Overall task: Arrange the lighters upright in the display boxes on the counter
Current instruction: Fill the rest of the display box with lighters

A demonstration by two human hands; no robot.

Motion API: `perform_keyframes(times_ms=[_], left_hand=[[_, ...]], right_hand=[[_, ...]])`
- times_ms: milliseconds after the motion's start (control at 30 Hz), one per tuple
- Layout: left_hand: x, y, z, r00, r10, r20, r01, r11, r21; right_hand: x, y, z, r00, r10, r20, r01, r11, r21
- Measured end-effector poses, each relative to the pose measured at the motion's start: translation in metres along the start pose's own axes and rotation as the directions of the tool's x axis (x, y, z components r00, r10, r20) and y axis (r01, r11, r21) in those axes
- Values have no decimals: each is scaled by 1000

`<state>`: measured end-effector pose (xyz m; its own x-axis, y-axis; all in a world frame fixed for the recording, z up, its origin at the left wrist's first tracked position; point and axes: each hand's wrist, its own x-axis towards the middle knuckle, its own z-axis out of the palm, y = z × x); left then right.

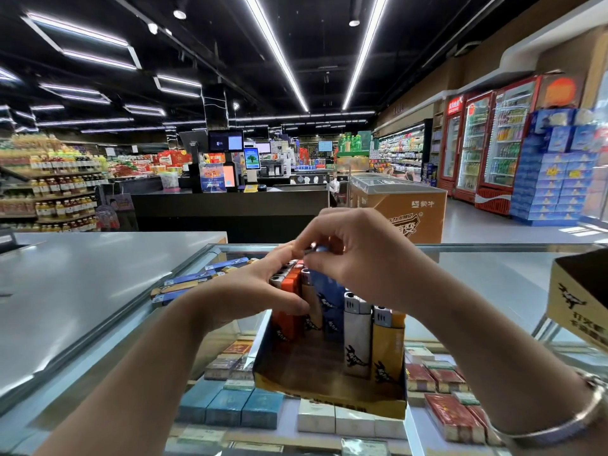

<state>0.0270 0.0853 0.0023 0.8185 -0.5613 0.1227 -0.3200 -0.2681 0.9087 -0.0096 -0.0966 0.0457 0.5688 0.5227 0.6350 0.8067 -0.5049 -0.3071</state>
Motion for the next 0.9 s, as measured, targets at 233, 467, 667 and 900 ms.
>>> perform_keyframes(times_ms=[233, 467, 667, 900], left_hand=[[0, 4, 3, 998, -42, -35, 44, 998, 55], [0, 3, 2, 999, -40, -28, 42, 998, 50], [0, 2, 2, 999, -29, -33, 30, 998, 46], [0, 2, 2, 998, -47, -37, 49, 997, 56]], right_hand=[[-2, 6, 3, 980, 103, 170, -85, 990, -114], [-1, 9, 3, 947, 154, 283, -128, 986, -107], [0, 17, 0, 955, 168, 245, -147, 984, -102], [1, 31, 2, 919, 263, 294, -277, 961, 6]])
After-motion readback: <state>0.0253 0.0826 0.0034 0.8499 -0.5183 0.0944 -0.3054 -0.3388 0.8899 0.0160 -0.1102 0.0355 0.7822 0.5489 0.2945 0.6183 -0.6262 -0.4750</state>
